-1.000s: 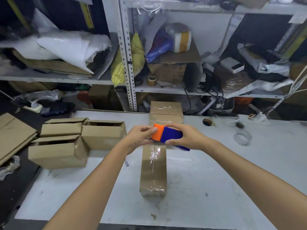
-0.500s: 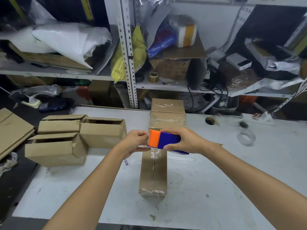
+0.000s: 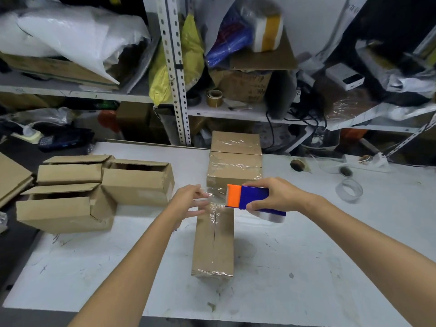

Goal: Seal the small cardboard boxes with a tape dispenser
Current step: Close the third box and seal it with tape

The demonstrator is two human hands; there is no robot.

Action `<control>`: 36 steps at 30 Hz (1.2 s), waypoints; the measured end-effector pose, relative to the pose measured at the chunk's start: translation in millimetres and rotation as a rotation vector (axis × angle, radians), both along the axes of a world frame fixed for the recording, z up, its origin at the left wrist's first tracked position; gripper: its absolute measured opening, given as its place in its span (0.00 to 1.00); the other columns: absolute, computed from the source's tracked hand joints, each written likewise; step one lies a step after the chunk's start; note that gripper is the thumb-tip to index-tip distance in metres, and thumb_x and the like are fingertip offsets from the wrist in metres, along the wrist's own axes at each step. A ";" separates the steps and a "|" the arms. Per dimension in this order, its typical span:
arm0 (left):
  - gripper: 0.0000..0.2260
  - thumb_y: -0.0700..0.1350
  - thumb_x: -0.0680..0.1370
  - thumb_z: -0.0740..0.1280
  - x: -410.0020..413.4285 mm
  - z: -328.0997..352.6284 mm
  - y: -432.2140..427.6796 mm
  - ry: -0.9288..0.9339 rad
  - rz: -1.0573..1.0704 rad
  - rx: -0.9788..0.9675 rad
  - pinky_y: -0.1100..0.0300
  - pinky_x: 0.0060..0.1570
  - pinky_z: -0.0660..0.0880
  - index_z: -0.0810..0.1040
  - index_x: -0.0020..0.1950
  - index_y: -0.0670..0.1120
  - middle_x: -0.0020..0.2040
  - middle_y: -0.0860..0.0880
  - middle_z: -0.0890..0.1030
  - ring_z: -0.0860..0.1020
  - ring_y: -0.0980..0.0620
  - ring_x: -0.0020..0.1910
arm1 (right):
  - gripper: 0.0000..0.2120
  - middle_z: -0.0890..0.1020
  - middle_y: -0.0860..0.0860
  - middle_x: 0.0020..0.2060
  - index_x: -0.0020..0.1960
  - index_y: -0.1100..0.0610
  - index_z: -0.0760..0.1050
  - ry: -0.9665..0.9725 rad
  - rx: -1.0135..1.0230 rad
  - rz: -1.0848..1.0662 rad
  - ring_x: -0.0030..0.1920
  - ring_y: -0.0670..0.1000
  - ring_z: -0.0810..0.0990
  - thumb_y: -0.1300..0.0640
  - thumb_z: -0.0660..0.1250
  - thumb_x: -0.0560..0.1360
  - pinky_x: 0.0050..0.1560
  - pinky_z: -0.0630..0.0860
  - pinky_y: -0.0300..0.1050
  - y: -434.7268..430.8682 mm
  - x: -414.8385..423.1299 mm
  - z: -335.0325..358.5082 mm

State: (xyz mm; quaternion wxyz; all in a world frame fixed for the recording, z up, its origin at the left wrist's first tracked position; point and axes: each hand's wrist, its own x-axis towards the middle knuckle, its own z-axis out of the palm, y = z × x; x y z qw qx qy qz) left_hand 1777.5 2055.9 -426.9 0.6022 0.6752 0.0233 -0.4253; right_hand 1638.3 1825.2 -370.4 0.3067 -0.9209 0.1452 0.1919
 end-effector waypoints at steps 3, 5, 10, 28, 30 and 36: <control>0.07 0.46 0.80 0.67 1.8 -2.7 -2.8 -0.044 0.035 -0.047 0.51 0.50 0.82 0.74 0.50 0.42 0.50 0.41 0.84 0.85 0.44 0.50 | 0.33 0.75 0.41 0.58 0.72 0.43 0.66 0.005 0.043 -0.012 0.56 0.48 0.76 0.39 0.74 0.71 0.49 0.79 0.41 0.3 4.6 -3.4; 0.08 0.43 0.78 0.70 3.1 -3.7 -4.5 -0.092 0.032 -0.020 0.50 0.52 0.82 0.71 0.51 0.43 0.47 0.40 0.83 0.85 0.43 0.46 | 0.33 0.75 0.40 0.57 0.71 0.42 0.66 0.017 0.065 -0.016 0.57 0.48 0.76 0.40 0.74 0.70 0.48 0.79 0.40 3.5 7.1 -8.1; 0.11 0.41 0.76 0.73 8.0 -5.5 2.9 -0.191 -0.003 0.049 0.52 0.48 0.83 0.71 0.50 0.47 0.44 0.41 0.82 0.85 0.45 0.40 | 0.28 0.77 0.39 0.56 0.66 0.40 0.69 0.004 0.220 -0.051 0.55 0.48 0.79 0.39 0.74 0.70 0.52 0.82 0.46 16.3 5.1 -26.6; 0.10 0.36 0.78 0.69 2.3 -32.8 61.5 -0.133 0.087 0.071 0.48 0.54 0.78 0.69 0.50 0.46 0.47 0.44 0.81 0.83 0.46 0.42 | 0.39 0.72 0.55 0.66 0.79 0.42 0.40 -0.213 -0.375 0.285 0.65 0.58 0.70 0.50 0.64 0.80 0.67 0.66 0.52 93.2 -14.0 -86.4; 0.09 0.36 0.78 0.68 -1.1 -32.9 62.4 -0.132 0.097 0.067 0.50 0.52 0.78 0.68 0.49 0.46 0.46 0.44 0.80 0.83 0.46 0.42 | 0.40 0.74 0.54 0.63 0.80 0.43 0.41 -0.229 -0.378 0.296 0.63 0.58 0.72 0.50 0.65 0.79 0.66 0.66 0.52 91.9 -12.1 -86.6; 0.09 0.37 0.78 0.69 1.5 -20.6 65.9 -0.149 0.111 0.037 0.52 0.51 0.78 0.69 0.49 0.46 0.47 0.43 0.82 0.84 0.47 0.43 | 0.40 0.76 0.52 0.66 0.79 0.40 0.45 -0.171 -0.239 0.265 0.61 0.55 0.76 0.50 0.67 0.78 0.57 0.72 0.48 81.3 0.6 -71.2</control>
